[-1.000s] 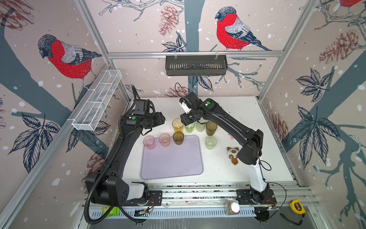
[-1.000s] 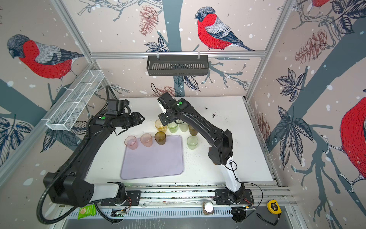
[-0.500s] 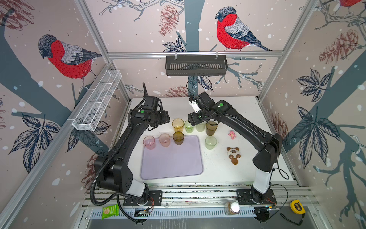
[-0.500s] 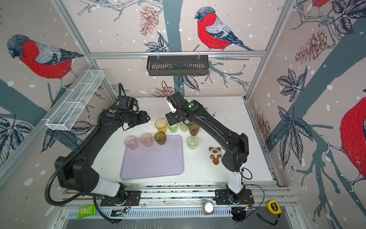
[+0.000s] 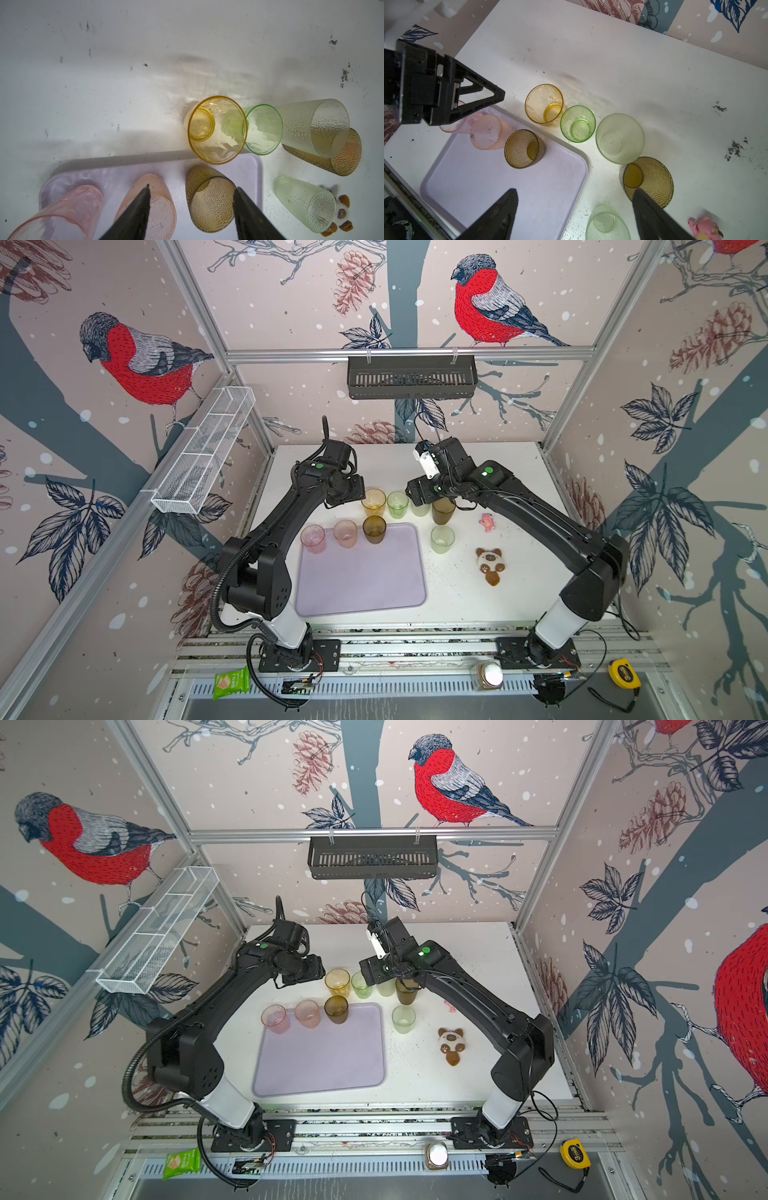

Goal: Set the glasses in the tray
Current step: 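Raise the right gripper away while the left gripper moves to the yellow glass, then lower the left gripper into the yellow glass rim and close it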

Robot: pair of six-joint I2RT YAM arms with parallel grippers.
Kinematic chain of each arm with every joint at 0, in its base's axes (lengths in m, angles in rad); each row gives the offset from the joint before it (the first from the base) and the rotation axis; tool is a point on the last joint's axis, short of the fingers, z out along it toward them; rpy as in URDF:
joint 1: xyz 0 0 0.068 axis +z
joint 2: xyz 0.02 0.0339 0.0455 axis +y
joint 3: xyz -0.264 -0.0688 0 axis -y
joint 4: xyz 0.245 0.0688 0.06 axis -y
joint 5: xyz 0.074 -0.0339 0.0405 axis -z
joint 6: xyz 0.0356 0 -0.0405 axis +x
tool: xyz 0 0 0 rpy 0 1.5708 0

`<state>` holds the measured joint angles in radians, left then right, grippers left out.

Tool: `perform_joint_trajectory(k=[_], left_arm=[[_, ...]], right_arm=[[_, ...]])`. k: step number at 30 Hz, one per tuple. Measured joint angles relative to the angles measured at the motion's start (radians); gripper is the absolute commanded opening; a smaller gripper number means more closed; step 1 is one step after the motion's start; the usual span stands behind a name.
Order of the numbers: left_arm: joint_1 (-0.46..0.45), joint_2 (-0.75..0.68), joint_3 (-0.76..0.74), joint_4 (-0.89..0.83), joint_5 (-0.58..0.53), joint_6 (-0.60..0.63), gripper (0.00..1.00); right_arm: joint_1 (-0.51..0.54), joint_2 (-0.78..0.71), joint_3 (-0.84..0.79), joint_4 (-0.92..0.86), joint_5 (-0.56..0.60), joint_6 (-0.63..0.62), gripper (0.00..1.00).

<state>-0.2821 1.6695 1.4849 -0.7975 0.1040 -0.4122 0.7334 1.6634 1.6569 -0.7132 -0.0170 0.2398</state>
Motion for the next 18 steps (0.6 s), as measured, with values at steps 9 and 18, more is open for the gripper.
perform_joint_trajectory(k=[9, 18], left_arm=[[-0.009, 0.117, 0.072, -0.007, 0.002, 0.008, 0.61], [-0.023, 0.203, 0.105, -0.007, 0.0, 0.02, 0.57]], right_arm=[[-0.021, -0.047, -0.07, 0.057, -0.011, 0.0, 0.99], [-0.029, -0.071, -0.108, 0.085, -0.015, 0.0, 1.0]])
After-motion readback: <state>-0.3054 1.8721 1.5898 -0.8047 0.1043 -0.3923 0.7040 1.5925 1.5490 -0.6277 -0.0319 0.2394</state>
